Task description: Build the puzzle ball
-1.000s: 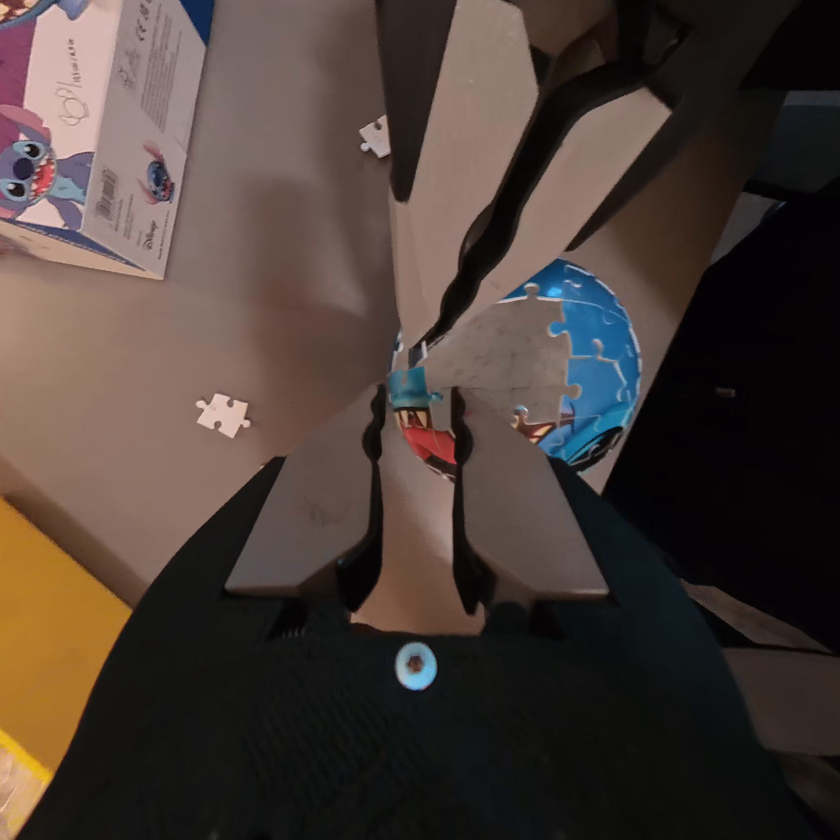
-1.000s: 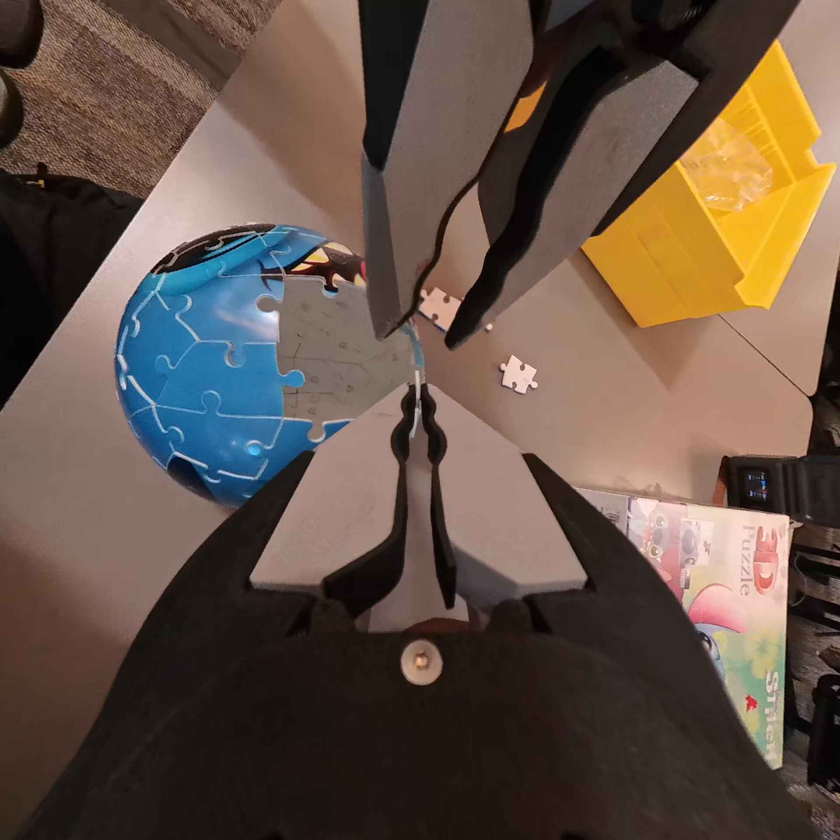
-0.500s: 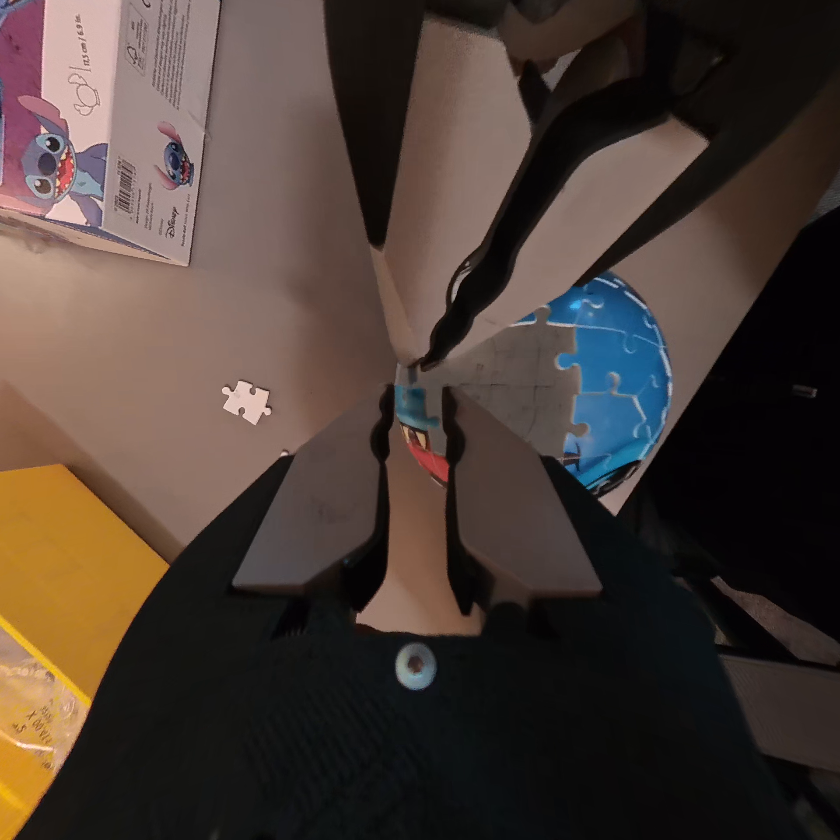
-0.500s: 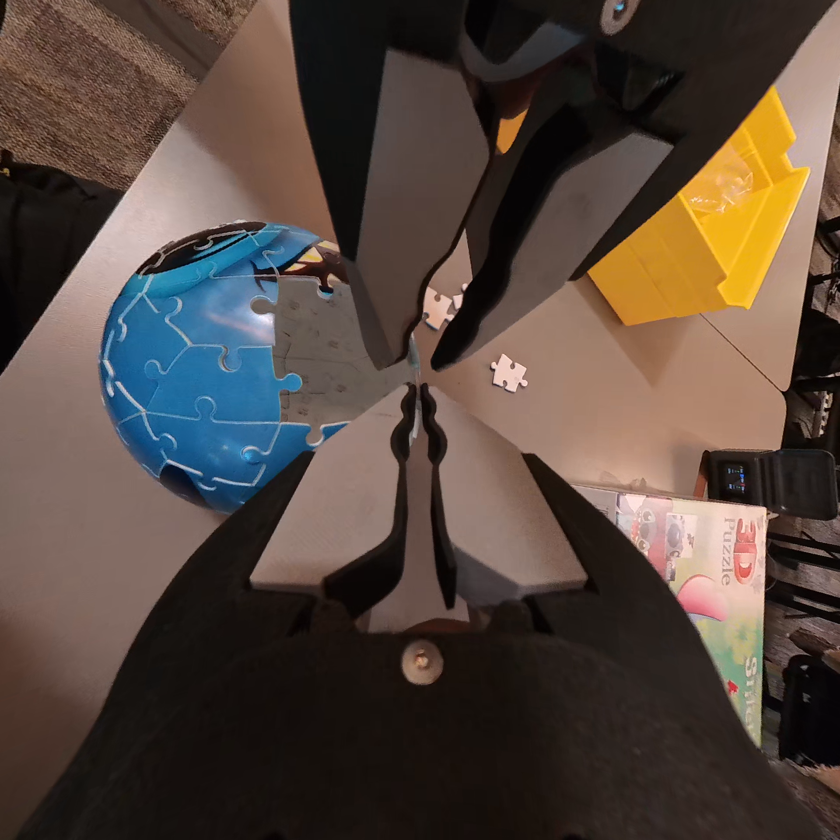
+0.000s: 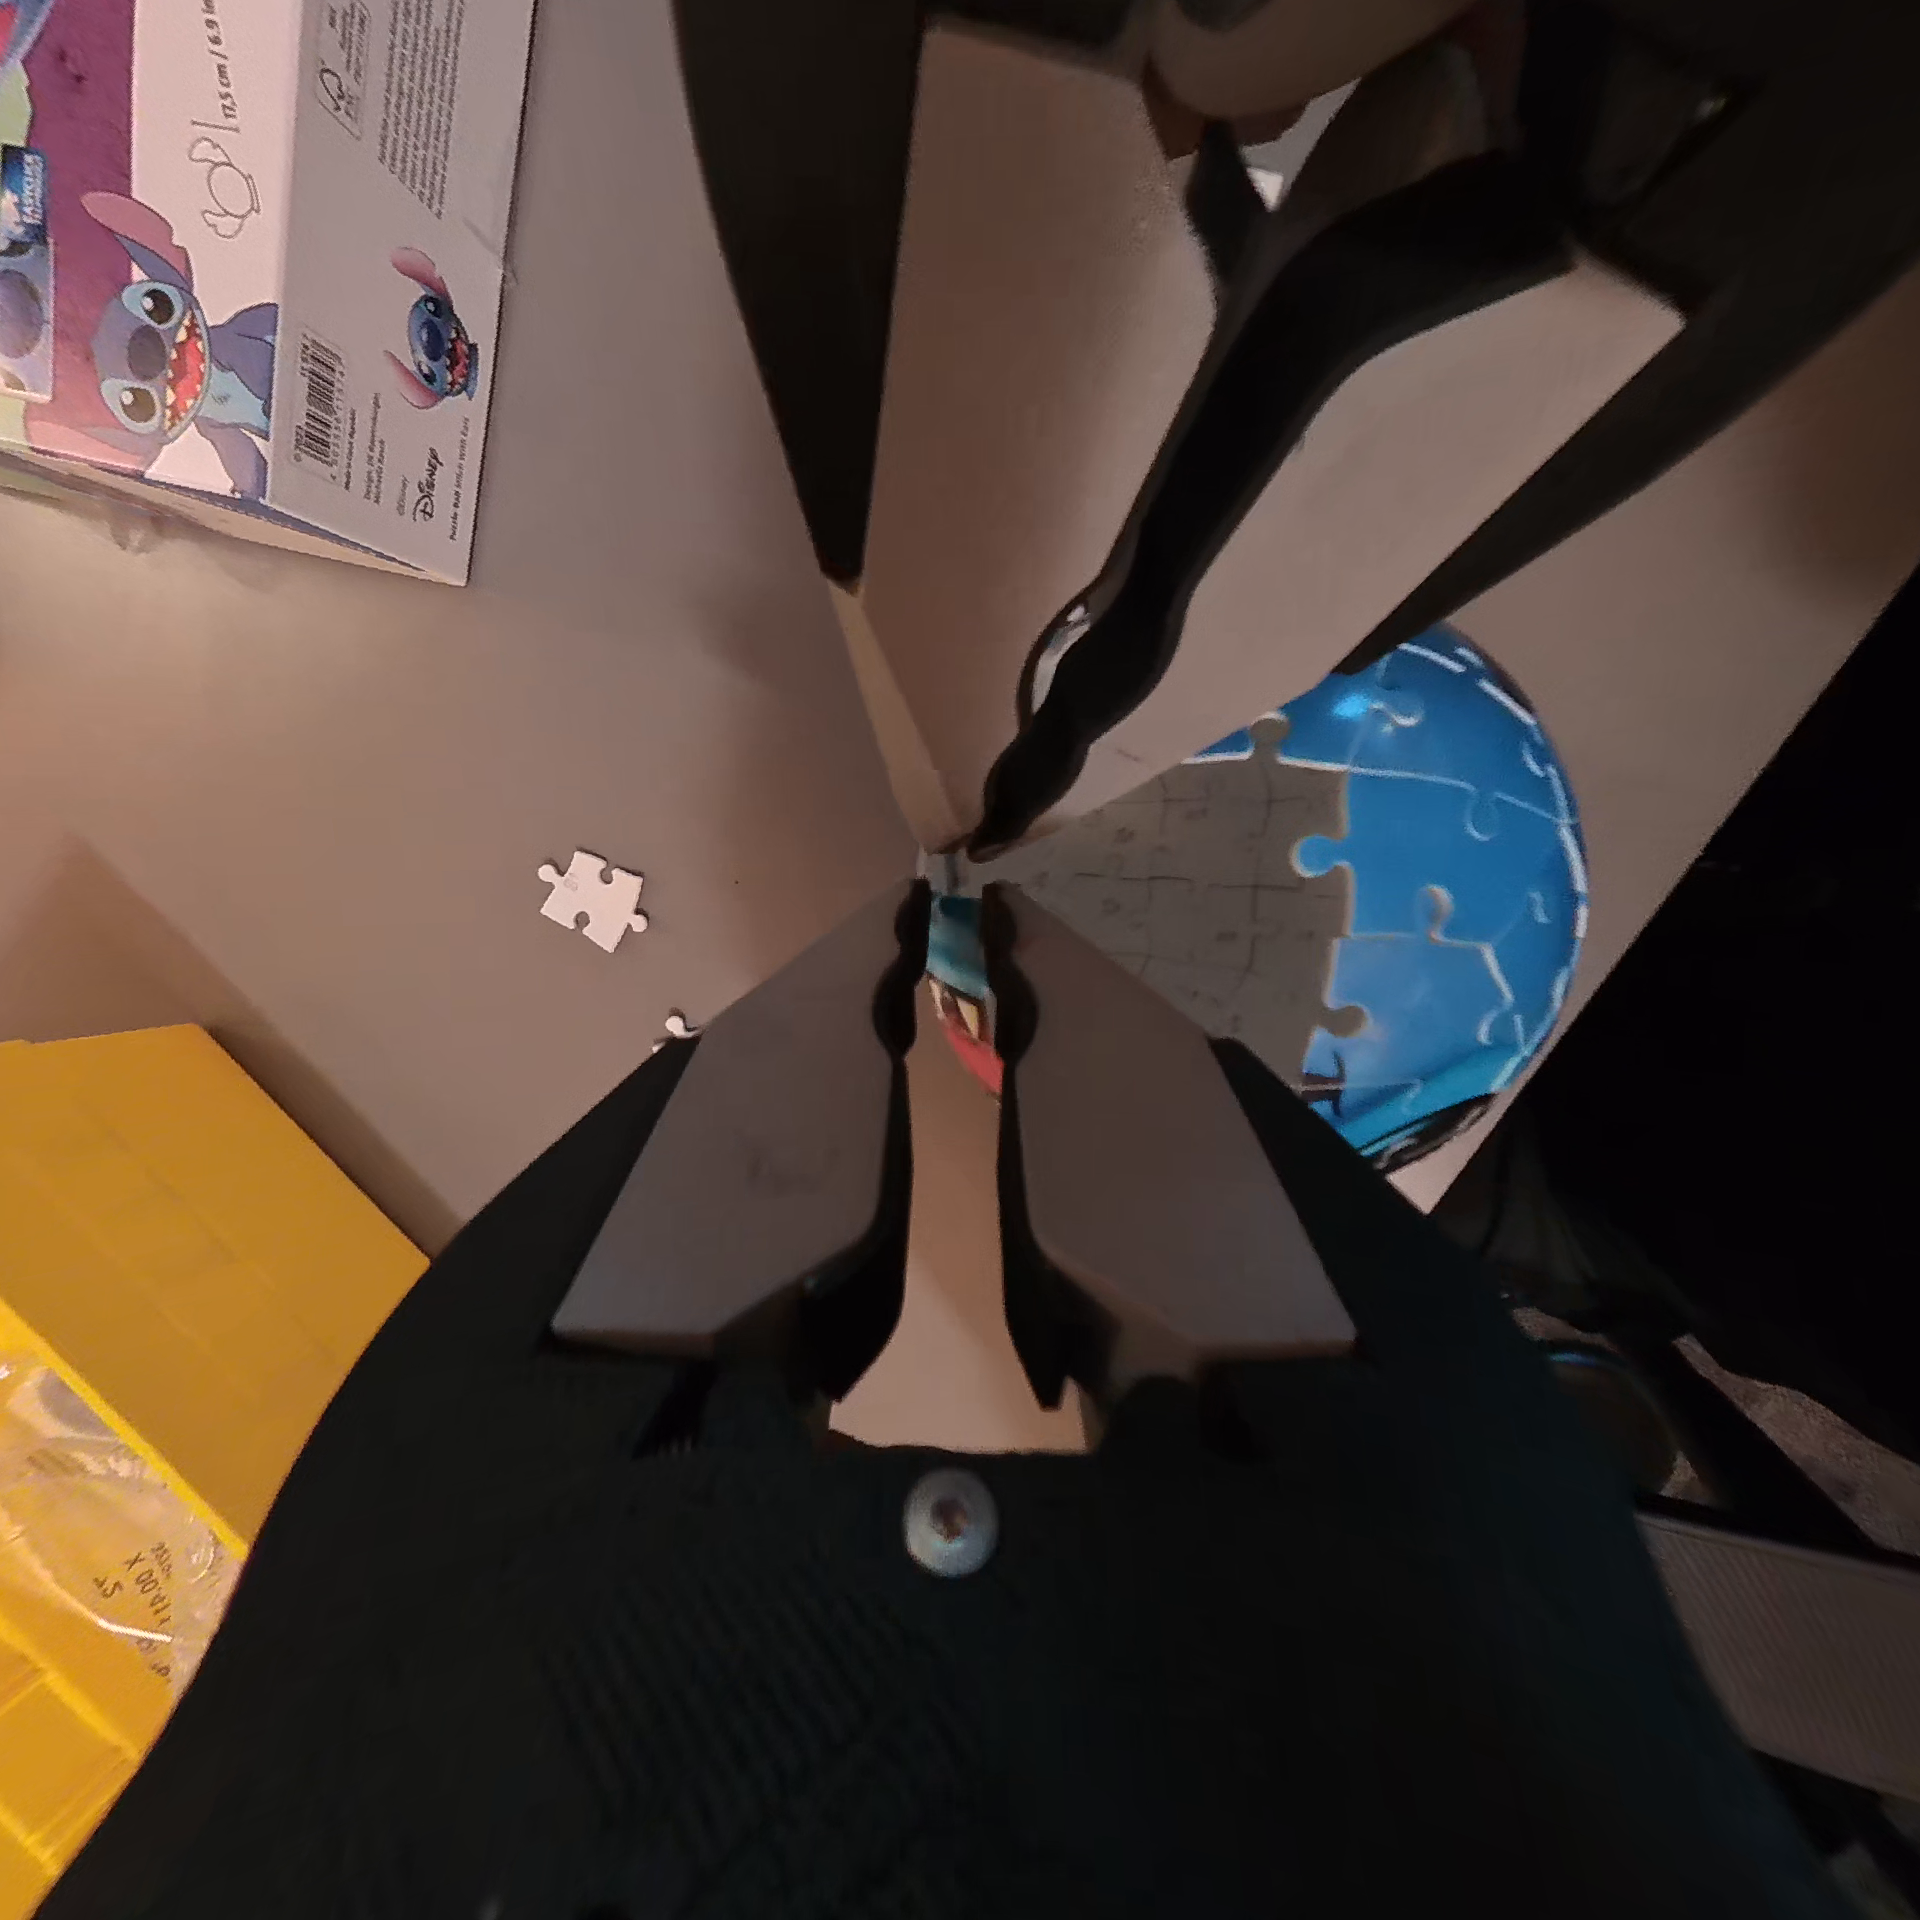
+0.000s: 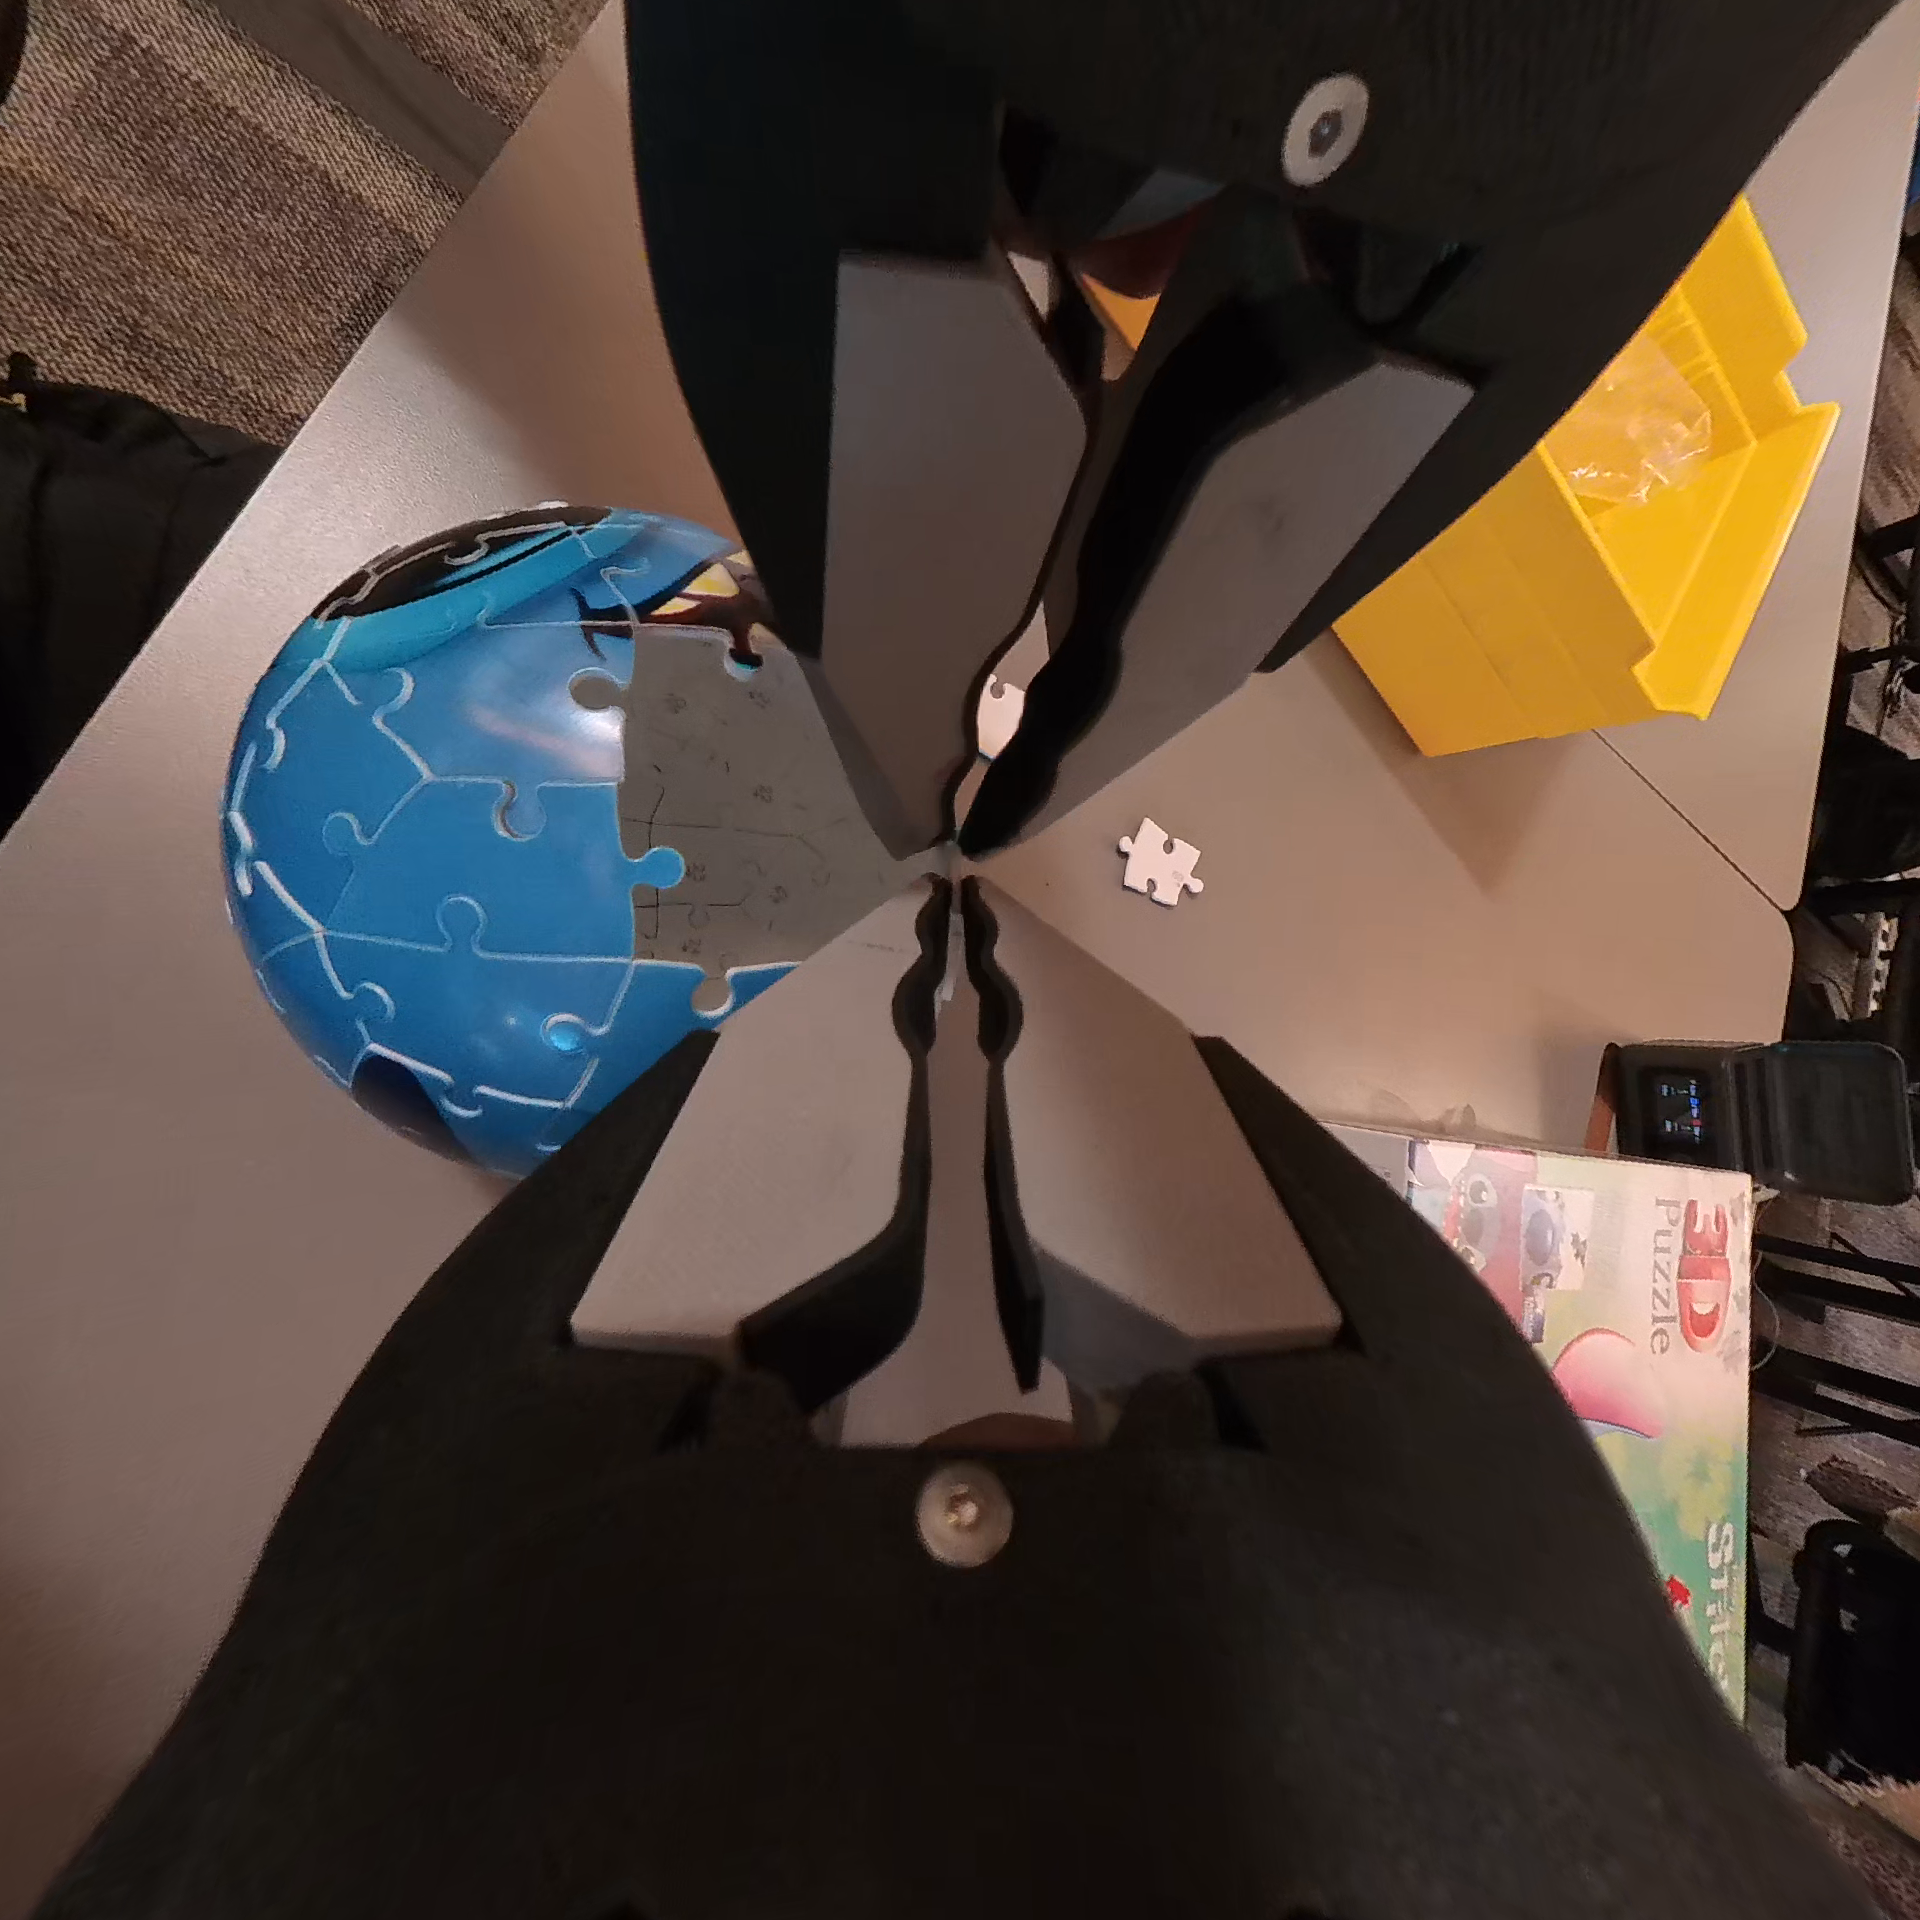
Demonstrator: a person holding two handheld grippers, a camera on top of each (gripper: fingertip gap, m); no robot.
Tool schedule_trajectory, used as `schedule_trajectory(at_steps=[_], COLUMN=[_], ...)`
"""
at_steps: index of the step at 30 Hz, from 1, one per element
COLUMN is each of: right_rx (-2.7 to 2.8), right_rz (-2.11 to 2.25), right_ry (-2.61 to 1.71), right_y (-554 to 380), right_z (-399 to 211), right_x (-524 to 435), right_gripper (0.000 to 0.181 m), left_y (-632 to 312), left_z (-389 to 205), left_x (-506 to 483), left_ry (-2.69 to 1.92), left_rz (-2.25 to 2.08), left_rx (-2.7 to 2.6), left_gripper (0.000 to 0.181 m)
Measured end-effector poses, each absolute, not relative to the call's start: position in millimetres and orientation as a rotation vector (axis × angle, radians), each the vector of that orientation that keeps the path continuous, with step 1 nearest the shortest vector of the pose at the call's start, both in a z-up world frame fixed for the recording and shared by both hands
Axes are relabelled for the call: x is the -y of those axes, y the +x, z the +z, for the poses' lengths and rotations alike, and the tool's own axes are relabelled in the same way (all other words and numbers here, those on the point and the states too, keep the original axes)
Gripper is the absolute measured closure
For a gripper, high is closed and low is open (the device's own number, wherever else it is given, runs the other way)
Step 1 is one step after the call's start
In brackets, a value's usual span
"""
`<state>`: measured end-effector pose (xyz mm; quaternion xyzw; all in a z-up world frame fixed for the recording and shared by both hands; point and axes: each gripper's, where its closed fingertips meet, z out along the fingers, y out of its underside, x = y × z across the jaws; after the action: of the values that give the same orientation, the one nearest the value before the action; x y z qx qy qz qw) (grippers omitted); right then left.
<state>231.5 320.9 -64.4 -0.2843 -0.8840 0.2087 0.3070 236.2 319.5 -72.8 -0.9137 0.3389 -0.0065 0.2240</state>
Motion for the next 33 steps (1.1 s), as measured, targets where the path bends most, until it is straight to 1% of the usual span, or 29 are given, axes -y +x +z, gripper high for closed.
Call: schedule_trajectory(at_steps=[12, 21, 33], right_rx=[2.319, 2.315, 2.312], right_rz=[0.546, 0.634, 0.61], right_ry=[-0.712, -0.683, -0.655], right_y=[232.2, 233.8, 236.5], right_z=[-62.7, -62.2, -60.8], right_x=[-319.9, -319.3, -321.7], right_gripper=[0.181, 0.181, 0.181], left_y=[234.6, 234.9, 237.3], left_z=[-72.6, -73.0, -74.3], left_x=[-320.1, -321.3, -325.1], left_ry=[-2.521, -2.509, -2.484], left_rz=[0.068, 0.068, 0.066], left_rx=[-0.922, -0.929, -0.949], left_gripper=[0.175, 0.176, 0.176])
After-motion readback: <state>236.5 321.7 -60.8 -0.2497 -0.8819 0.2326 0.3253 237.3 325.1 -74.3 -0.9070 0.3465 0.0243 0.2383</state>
